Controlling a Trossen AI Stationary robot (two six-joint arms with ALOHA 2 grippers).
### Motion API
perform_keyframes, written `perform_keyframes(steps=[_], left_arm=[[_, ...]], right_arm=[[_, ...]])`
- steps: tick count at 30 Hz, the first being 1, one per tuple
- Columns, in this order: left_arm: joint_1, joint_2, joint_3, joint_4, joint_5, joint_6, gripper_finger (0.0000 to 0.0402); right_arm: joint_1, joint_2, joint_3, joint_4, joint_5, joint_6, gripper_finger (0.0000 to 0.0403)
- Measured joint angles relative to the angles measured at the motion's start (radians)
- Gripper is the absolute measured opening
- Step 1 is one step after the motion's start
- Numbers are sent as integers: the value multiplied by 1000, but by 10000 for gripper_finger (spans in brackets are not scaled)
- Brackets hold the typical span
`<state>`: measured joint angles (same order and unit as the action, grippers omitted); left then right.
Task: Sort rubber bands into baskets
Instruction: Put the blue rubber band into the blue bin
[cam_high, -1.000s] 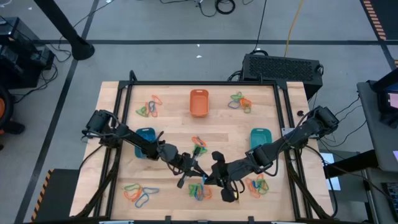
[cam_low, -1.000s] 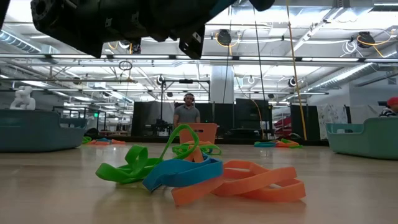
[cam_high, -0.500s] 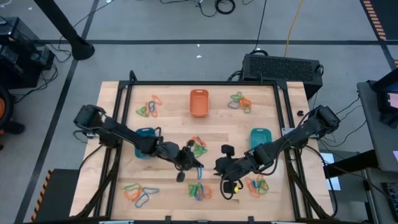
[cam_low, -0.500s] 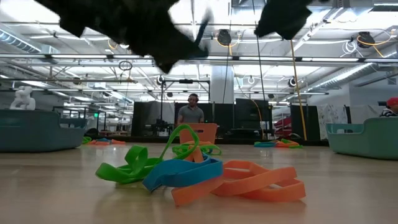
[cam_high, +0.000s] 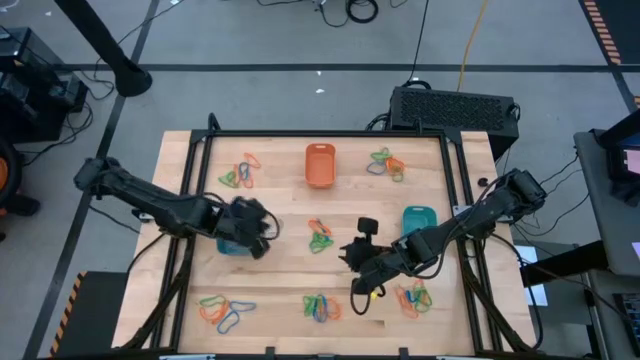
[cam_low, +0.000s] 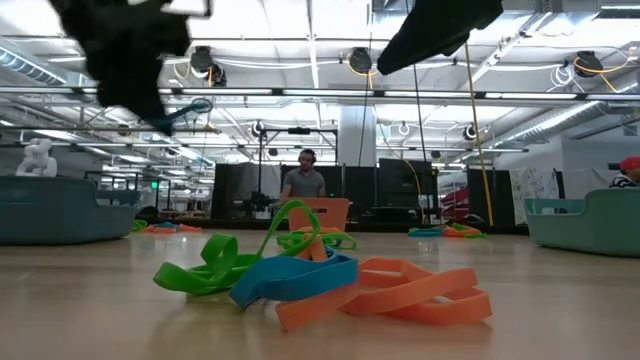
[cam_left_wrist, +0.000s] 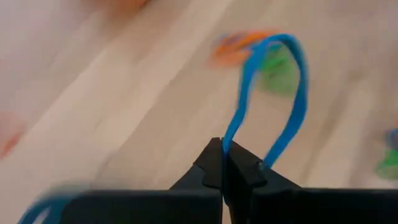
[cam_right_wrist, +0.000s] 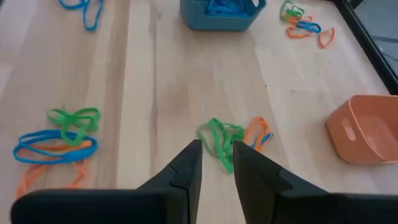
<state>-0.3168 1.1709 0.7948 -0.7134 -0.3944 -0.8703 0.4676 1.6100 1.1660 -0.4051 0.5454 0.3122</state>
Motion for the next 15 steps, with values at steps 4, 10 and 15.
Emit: perform_keyframes(steps=[4,10,15], left_arm=[[0,-5,0,-262,23,-242,2],[0,13,0,-380,117,-329,2],[0,30,0,-381,226,-329,2]], right_arm=[[6,0,0,-38,-14,10,82],[19,0,-1,-80,-29,20,82],[19,0,-1,-84,-28,33,82]])
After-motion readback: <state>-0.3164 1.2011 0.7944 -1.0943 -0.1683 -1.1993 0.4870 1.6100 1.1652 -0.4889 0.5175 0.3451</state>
